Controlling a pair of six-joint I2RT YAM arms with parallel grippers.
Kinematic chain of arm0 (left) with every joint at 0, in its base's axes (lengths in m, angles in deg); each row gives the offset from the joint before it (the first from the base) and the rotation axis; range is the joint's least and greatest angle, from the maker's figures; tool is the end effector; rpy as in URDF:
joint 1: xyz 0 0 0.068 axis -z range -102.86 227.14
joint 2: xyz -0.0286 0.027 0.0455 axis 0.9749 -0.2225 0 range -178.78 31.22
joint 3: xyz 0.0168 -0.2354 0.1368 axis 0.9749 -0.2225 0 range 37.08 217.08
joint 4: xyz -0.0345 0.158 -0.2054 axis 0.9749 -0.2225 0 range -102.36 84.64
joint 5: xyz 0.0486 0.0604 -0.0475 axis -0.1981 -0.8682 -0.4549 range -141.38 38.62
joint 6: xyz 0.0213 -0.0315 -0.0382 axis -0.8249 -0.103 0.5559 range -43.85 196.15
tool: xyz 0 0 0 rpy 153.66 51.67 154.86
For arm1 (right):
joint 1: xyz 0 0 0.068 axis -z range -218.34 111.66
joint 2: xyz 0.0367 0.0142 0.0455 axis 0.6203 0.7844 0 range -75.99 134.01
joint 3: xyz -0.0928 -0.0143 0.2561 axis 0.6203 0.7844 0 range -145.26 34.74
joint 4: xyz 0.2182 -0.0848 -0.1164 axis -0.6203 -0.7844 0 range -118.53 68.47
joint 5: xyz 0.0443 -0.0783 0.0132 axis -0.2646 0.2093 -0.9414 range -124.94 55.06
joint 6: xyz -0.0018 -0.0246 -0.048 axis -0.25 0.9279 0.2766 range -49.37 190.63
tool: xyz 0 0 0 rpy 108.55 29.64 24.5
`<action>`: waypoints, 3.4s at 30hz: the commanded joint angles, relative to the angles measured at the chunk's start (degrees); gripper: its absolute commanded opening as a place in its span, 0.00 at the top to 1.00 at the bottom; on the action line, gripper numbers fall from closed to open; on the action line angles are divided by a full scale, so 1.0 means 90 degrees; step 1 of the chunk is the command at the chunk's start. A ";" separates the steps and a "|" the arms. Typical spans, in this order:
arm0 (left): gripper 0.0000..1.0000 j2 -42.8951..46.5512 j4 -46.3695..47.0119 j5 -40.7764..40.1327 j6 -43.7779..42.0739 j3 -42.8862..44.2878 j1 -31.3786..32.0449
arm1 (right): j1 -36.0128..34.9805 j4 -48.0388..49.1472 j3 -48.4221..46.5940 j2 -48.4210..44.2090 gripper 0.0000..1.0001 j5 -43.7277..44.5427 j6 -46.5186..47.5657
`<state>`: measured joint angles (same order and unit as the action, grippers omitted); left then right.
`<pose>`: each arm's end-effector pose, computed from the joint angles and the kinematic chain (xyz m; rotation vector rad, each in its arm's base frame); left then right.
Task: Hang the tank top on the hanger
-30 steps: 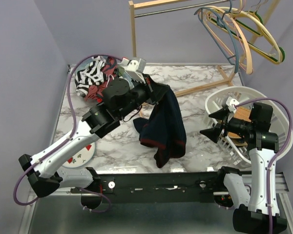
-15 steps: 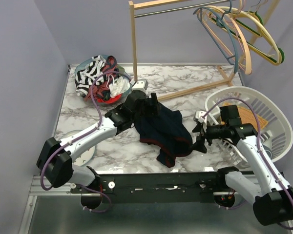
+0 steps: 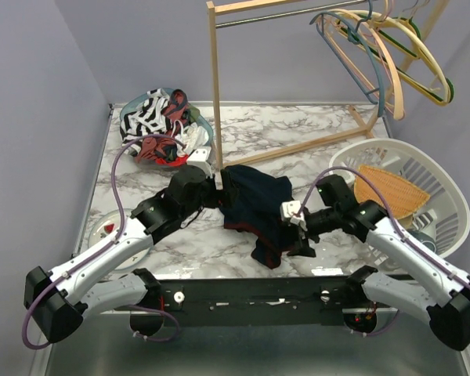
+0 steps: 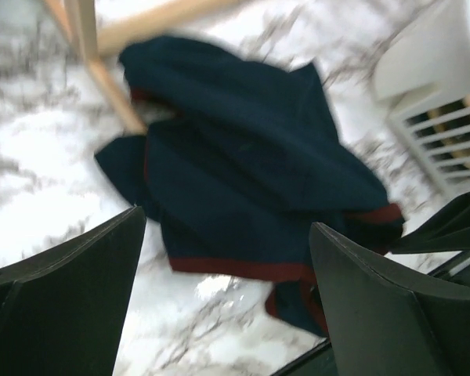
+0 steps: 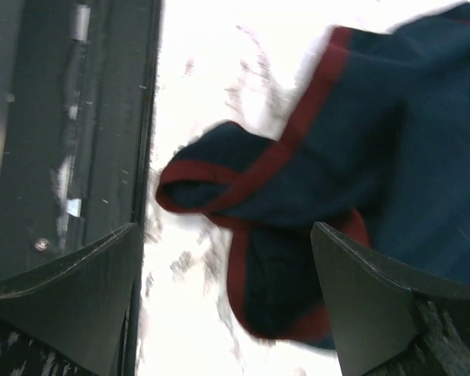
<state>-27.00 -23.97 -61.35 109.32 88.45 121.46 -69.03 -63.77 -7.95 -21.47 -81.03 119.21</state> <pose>0.1686 -0.1561 0.3214 0.0876 2.0739 -0.6779 0.1389 0.1123 0.2570 -1.6968 1.5553 0.8433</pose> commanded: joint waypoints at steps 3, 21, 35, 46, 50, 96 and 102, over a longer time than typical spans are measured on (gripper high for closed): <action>0.03 0.0325 0.0016 0.0259 0.1147 -0.1361 -0.0002 | -0.1334 0.1419 0.0437 0.0914 0.05 0.1281 -0.0631; 0.04 -0.0318 0.1062 0.1662 0.1374 -0.2398 -0.0041 | -0.2019 0.1267 -0.0060 0.2175 0.97 0.3128 -0.1374; 0.13 -0.0894 0.0915 0.1587 0.0963 -0.1969 0.0125 | -0.0848 -0.0004 -0.1525 0.1169 0.99 0.2669 -0.1149; 0.30 -0.1822 0.0369 0.0358 0.0739 -0.1041 0.0369 | -0.0310 -0.0229 -0.2228 0.1012 0.99 0.2719 -0.1198; 0.32 -0.1852 0.0028 -0.0199 0.0612 -0.0777 0.0457 | -0.0300 -0.0248 -0.2248 0.1022 0.99 0.2718 -0.1227; 1.00 -0.0543 -0.1849 0.2113 -0.1606 0.6262 0.0516 | 0.1662 -0.1585 -0.7246 0.0329 0.99 0.1443 -0.1364; 1.00 -0.0690 -0.1585 0.2652 -0.1273 0.6296 0.0516 | 0.1897 -0.1548 -0.7064 0.0183 0.99 0.1029 -0.1549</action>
<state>-32.48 -40.80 -43.28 96.14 145.50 126.09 -53.38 -75.66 -72.96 -18.80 -67.78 107.47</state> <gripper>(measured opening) 0.017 0.011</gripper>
